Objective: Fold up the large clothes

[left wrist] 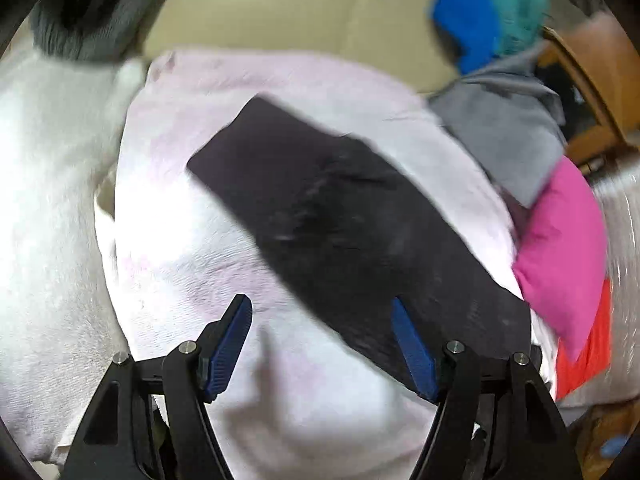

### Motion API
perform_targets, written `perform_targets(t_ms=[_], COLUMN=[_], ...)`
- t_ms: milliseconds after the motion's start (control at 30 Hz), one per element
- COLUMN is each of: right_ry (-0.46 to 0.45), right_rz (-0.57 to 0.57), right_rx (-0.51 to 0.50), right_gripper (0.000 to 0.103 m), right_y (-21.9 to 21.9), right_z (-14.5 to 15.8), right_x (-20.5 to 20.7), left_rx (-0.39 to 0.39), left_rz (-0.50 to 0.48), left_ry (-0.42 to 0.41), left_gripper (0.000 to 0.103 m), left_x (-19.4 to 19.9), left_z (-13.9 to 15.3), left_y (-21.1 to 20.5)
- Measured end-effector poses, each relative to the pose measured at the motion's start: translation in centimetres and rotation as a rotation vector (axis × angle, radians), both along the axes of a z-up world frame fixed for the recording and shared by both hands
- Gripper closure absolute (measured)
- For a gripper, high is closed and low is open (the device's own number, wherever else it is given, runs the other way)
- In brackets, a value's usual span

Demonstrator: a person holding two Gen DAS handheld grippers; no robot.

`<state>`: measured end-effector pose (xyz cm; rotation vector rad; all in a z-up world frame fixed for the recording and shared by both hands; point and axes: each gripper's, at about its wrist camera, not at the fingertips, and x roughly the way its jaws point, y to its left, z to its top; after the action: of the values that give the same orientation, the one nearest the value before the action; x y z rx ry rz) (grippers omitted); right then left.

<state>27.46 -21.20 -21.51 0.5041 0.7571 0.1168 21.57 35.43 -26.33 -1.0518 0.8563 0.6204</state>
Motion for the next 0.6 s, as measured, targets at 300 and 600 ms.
perform_targets(t_ms=[300, 600], right_ry=[0.036, 0.026], right_rz=[-0.047, -0.103], right_rx=[0.028, 0.018], right_gripper=[0.046, 0.046], right_y=[-1.9, -3.6], right_z=[-1.2, -1.1], right_x=[0.8, 0.8], left_rx=[-0.028, 0.267], left_rz=[0.025, -0.078], left_ry=[-0.024, -0.118], left_gripper=[0.061, 0.097], left_x=[2.6, 5.6], left_z=[-2.3, 3.3], left_y=[2.3, -1.5])
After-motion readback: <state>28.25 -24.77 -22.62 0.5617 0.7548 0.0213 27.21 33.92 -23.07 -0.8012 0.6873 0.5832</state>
